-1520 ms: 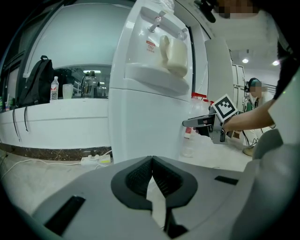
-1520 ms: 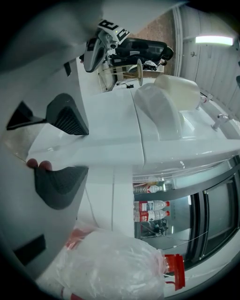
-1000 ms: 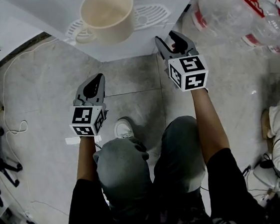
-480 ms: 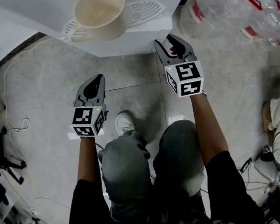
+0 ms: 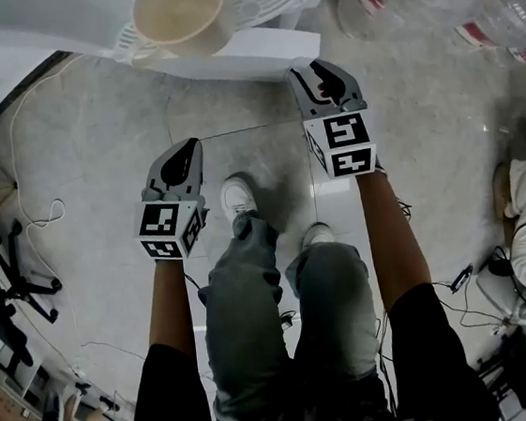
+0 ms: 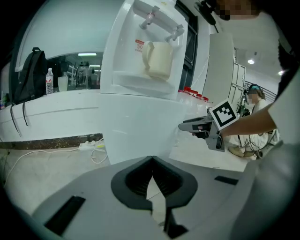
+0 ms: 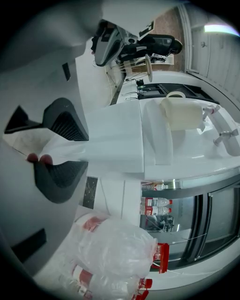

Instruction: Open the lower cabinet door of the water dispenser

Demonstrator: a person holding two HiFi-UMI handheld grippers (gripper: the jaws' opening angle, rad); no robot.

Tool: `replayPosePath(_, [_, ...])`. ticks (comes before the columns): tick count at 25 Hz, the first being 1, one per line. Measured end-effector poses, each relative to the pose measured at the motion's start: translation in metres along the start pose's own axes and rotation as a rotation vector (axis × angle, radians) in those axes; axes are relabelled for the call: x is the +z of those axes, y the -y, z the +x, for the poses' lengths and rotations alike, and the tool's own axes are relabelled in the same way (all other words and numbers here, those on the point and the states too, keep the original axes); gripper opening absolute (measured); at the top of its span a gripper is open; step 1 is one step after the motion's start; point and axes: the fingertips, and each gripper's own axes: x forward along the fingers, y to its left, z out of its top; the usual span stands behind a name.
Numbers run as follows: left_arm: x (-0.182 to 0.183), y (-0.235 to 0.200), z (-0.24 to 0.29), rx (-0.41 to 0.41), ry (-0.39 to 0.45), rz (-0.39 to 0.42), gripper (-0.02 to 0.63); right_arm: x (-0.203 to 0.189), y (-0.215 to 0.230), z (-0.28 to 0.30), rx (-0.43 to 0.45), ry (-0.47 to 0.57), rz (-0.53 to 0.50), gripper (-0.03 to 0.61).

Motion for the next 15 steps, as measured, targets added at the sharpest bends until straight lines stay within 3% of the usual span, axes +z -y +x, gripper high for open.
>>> replayPosePath(7, [0.003, 0.022, -0.038, -0.004, -0.038, -0.065, 0.012, -0.008, -0.022, -0.02, 0.026, -0.101, -0.014, 0.17])
replayPosePath(15, [-0.026, 0.031, -0.089, 0.031, -0.071, -0.113, 0.012, -0.025, -0.062, -0.044, 0.056, -0.151, -0.042, 0.169])
